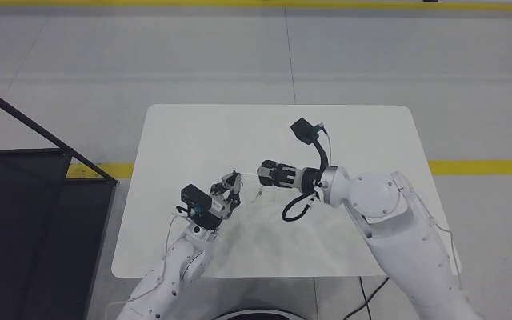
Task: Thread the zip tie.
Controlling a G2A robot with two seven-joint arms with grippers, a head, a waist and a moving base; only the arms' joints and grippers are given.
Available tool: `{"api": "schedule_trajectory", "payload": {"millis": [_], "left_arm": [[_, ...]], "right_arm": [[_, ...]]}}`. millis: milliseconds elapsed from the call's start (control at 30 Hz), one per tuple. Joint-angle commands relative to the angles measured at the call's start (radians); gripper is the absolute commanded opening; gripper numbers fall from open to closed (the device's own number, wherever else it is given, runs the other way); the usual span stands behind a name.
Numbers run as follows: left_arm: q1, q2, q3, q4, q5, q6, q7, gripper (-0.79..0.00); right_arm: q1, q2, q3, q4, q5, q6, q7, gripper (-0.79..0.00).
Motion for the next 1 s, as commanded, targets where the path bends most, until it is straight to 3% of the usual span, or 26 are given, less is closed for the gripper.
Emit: {"api": "schedule_trajectory", "payload": {"millis": [0, 967], "left_arm": [[0.000, -0.002, -0.001, 0.001, -0.004, 0.001, 0.005, -0.785], [0.003, -0.025, -0.022, 0.007, -0.046, -0.015, 0.050, -0.785]], "right_arm": [[0.005, 0.000, -0.002, 0.002, -0.004, 0.014, 0.007, -0.785], [0.107, -0.010, -0.069, 0.094, -0.039, 0.198, 0.056, -0.785]]}}
